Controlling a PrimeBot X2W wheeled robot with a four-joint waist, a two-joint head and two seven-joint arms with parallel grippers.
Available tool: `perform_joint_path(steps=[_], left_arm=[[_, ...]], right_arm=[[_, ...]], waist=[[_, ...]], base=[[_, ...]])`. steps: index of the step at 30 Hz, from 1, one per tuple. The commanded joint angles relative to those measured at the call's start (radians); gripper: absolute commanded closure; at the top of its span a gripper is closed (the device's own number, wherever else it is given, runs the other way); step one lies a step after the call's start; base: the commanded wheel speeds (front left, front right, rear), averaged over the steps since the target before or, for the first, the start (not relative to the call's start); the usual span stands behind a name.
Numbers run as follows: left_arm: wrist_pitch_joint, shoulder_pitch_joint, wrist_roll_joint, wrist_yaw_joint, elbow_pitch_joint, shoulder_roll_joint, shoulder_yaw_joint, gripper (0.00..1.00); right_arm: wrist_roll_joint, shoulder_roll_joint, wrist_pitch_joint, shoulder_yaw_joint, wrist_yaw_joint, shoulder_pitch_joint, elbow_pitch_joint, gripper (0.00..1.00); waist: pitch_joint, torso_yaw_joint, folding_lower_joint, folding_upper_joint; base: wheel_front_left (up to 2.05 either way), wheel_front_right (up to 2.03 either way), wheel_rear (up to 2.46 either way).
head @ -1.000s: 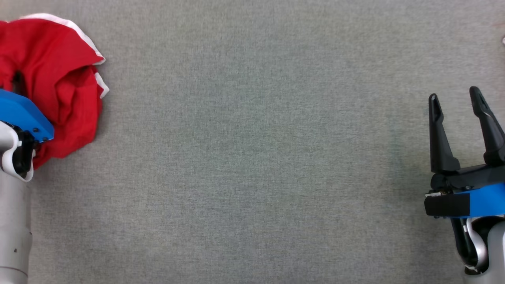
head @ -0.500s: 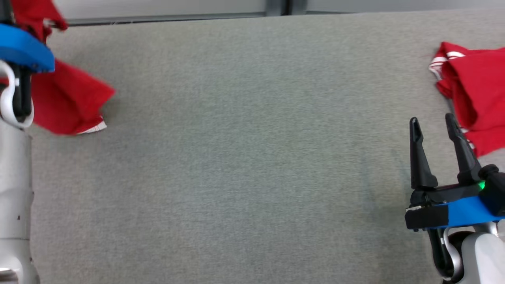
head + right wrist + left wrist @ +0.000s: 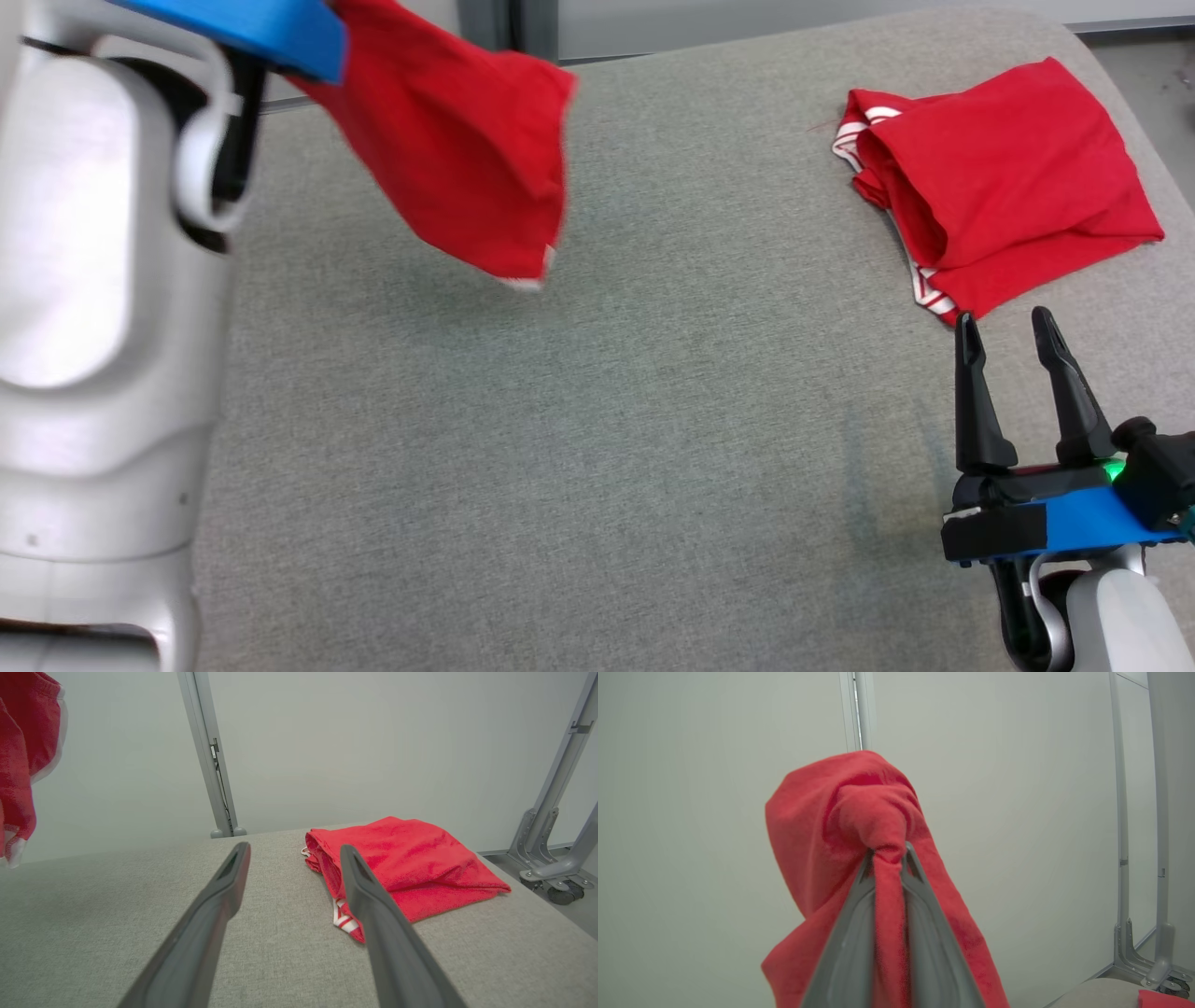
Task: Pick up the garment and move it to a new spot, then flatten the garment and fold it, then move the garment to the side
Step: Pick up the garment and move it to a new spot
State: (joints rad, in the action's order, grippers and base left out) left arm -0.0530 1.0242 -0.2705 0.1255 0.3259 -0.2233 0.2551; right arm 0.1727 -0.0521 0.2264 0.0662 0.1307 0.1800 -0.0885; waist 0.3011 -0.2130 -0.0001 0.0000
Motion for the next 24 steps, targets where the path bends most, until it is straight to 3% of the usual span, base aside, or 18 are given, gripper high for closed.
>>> perform_joint_path(steps=[1, 9, 19, 20, 21, 24], left_arm=[[0.005, -0.024, 0.002, 0.005, -0.010, 0.007, 0.015, 1.00], [-0.001, -0.208, -0.013, 0.001, -0.039, 0.078, 0.126, 1.00], [-0.036, -0.531, -0.034, -0.005, 0.043, 0.111, 0.240, 1.00], [-0.045, -0.548, -0.029, -0.008, 0.048, 0.113, 0.251, 0.34], [-0.053, -0.564, -0.030, -0.012, 0.053, 0.118, 0.260, 0.00], [-0.089, -0.592, -0.024, -0.027, 0.059, 0.123, 0.269, 0.00]], right_arm=[[0.009, 0.002, 0.009, -0.003, 0.000, 0.001, -0.007, 0.00], [0.025, 0.002, 0.026, -0.006, 0.000, 0.006, -0.035, 0.00], [0.028, 0.002, 0.034, -0.013, 0.000, 0.009, -0.061, 0.00], [0.027, 0.002, 0.035, -0.013, 0.000, 0.010, -0.064, 0.00], [0.026, 0.002, 0.035, -0.015, 0.000, 0.010, -0.067, 0.00], [0.019, 0.002, 0.036, -0.016, 0.000, 0.002, -0.076, 0.00]], waist=[[-0.003, -0.008, 0.0001, 0.0000], [-0.005, -0.010, 0.0001, 0.0000], [-0.009, 0.017, 0.0001, 0.0000], [-0.011, 0.021, 0.0001, 0.0000], [-0.014, 0.025, 0.0001, 0.0000], [-0.030, 0.038, 0.0001, 0.0000]], base=[[0.00, 0.00, 0.00], [0.00, 0.00, 0.00], [0.00, 0.00, 0.00], [0.00, 0.00, 0.00], [0.00, 0.00, 0.00], [0.00, 0.00, 0.00]])
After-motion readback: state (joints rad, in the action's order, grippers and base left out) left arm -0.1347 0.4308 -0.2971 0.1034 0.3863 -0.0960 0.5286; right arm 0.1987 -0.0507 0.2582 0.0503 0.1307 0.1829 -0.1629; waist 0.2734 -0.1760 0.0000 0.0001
